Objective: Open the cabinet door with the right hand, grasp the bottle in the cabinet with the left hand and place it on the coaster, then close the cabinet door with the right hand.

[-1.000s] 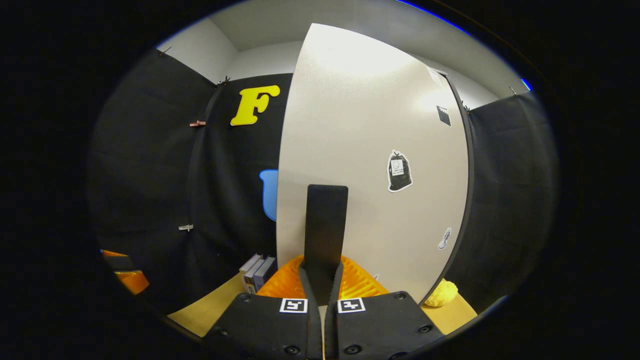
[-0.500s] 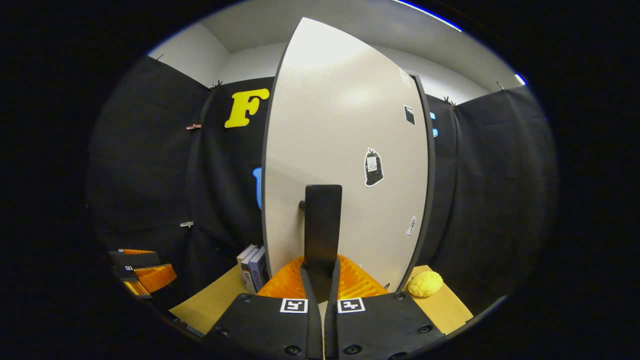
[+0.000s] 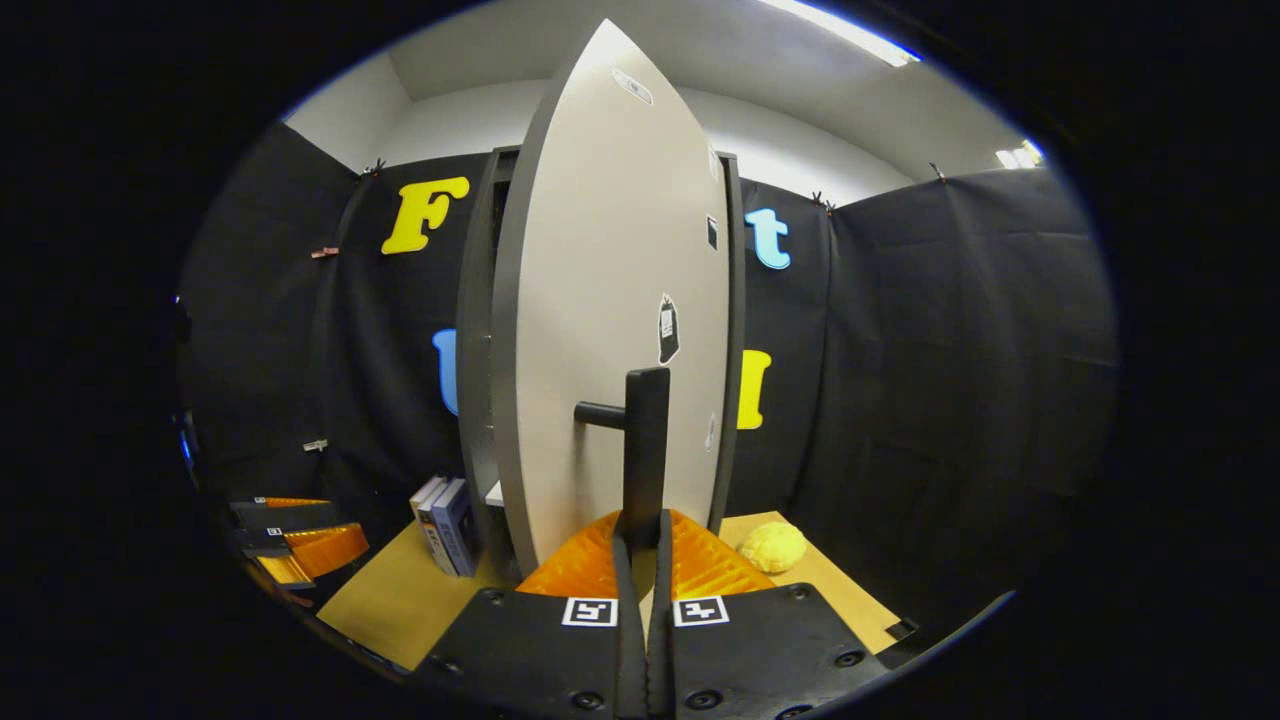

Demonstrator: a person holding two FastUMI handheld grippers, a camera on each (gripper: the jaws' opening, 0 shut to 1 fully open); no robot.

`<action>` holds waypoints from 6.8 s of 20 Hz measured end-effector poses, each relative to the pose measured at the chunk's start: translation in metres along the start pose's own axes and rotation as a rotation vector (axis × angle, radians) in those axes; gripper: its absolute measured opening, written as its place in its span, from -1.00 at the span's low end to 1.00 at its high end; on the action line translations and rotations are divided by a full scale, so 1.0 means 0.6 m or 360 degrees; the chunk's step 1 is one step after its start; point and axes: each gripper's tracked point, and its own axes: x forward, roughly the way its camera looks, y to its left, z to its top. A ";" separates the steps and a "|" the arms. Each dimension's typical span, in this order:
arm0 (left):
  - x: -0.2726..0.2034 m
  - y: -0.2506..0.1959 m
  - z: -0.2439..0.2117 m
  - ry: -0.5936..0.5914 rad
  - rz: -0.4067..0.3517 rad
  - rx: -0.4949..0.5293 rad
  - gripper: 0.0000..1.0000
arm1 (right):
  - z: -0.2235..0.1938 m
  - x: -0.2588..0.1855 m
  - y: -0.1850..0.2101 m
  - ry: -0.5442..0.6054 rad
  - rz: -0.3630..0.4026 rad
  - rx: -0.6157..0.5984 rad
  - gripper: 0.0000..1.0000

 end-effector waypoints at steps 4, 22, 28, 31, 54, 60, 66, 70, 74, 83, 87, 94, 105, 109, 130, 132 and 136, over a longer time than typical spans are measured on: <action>0.023 -0.040 0.010 -0.0025 -0.0059 0.0030 0.45 | -0.001 -0.012 -0.066 -0.0002 -0.0123 -0.0042 -0.89; 0.377 -0.152 0.118 -0.0231 0.0071 0.0173 0.53 | -0.022 0.023 -0.265 0.0077 0.0355 0.0272 -0.89; 0.522 -0.108 0.132 -0.0240 0.0128 0.0050 0.52 | 0.000 -0.028 -0.282 0.0072 0.0499 0.0357 -0.89; 0.591 -0.098 0.112 -0.0180 0.0071 -0.0039 0.53 | 0.046 -0.067 -0.316 -0.0043 0.0443 0.0454 -0.98; 0.817 -0.027 0.085 -0.0096 0.0109 -0.0100 0.58 | 0.034 -0.007 -0.590 -0.0164 -0.0508 0.0560 0.17; 0.820 -0.029 0.083 -0.0091 0.0158 -0.0038 0.72 | 0.032 -0.003 -0.591 -0.0159 -0.0488 0.0566 0.17; 0.838 -0.032 0.079 -0.0070 0.0151 0.0060 0.82 | 0.025 0.002 -0.587 -0.0132 -0.0460 0.0543 0.17; 0.859 -0.037 0.072 -0.0051 0.0135 0.0101 0.82 | 0.023 0.001 -0.583 -0.0105 -0.0435 0.0535 0.17; 0.889 -0.035 0.072 -0.0030 0.0126 0.0125 0.82 | 0.022 0.011 -0.572 -0.0084 -0.0400 0.0518 0.17; 0.883 -0.027 0.083 -0.0063 0.0145 0.0083 0.53 | 0.023 0.016 -0.555 -0.0058 -0.0355 0.0507 0.17; 0.799 -0.041 0.123 -0.0153 0.0096 0.0131 0.53 | 0.027 0.000 -0.545 -0.0086 -0.0354 0.0494 0.16; 0.614 -0.047 0.159 -0.0241 0.0011 0.0130 0.53 | 0.048 -0.075 -0.476 -0.0149 -0.0323 0.0396 0.16; 0.292 0.010 0.143 -0.0226 -0.0048 0.0164 0.53 | 0.095 -0.164 -0.227 -0.0221 0.0027 0.0260 0.16; 0.199 0.035 0.118 -0.0232 -0.0062 0.0223 0.52 | 0.090 -0.154 -0.096 -0.0210 0.0253 0.0142 0.17; 0.111 0.054 -0.348 -0.0119 0.0161 0.0040 0.53 | -0.173 0.212 0.189 -0.0285 0.0338 -0.0049 0.95; 0.129 0.049 -0.408 -0.0089 0.0150 0.0047 0.56 | -0.214 0.219 0.201 -0.0249 0.0366 -0.0102 0.95; 0.141 0.055 -0.488 -0.0059 0.0186 0.0102 0.58 | -0.264 0.236 0.213 -0.0161 0.0434 -0.0145 0.95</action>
